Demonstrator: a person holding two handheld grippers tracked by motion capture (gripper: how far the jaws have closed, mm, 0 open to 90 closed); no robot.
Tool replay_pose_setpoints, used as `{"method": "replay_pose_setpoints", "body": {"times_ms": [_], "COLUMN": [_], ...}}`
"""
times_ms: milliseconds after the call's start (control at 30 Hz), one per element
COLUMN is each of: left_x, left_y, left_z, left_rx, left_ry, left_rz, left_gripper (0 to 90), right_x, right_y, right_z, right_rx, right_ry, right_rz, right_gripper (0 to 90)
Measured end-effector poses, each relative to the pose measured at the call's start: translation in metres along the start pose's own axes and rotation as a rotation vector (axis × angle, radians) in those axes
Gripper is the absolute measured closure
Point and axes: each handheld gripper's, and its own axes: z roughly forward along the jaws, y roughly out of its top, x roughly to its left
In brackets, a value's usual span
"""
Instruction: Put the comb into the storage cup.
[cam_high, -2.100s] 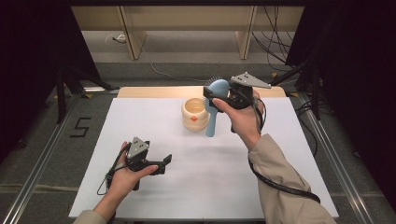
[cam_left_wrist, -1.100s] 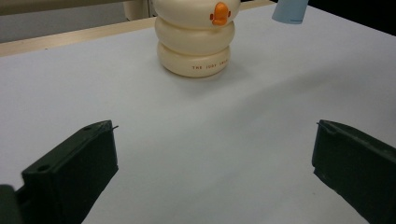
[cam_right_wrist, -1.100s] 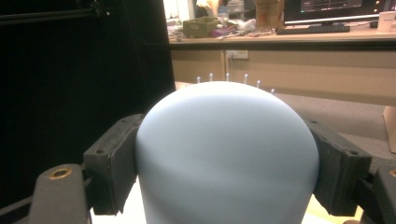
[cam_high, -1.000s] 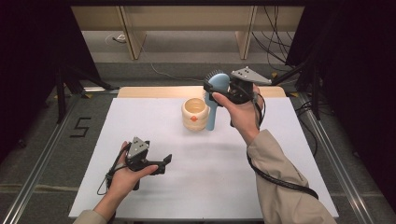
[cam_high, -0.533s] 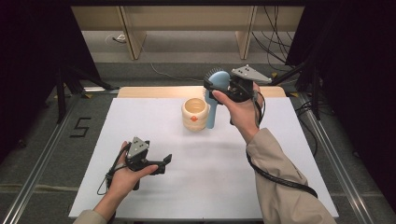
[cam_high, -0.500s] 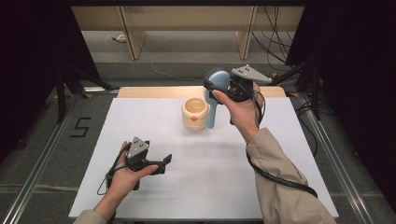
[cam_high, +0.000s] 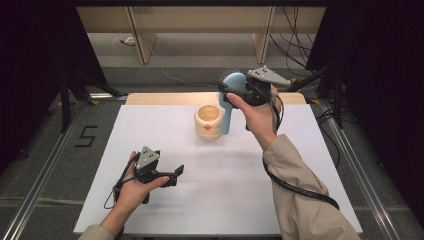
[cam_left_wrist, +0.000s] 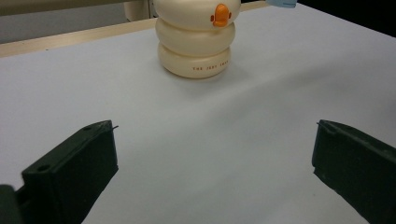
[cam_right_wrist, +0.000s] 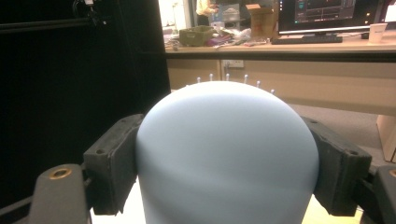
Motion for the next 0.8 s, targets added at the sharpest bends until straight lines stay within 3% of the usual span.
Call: {"method": "replay_pose_setpoints", "body": {"times_ms": [800], "left_x": [0.0002], "left_y": [0.0005], "left_z": [0.0001], "left_rx": [-0.003], "left_ry": [-0.001], "left_rz": [-0.004], "left_gripper": [0.0], "right_x": [-0.0021], "right_y": [0.0053], "right_z": [0.0057], "right_rx": [-0.014], "right_ry": [-0.014], "right_rz": [0.008], "right_gripper": [21.6]}}
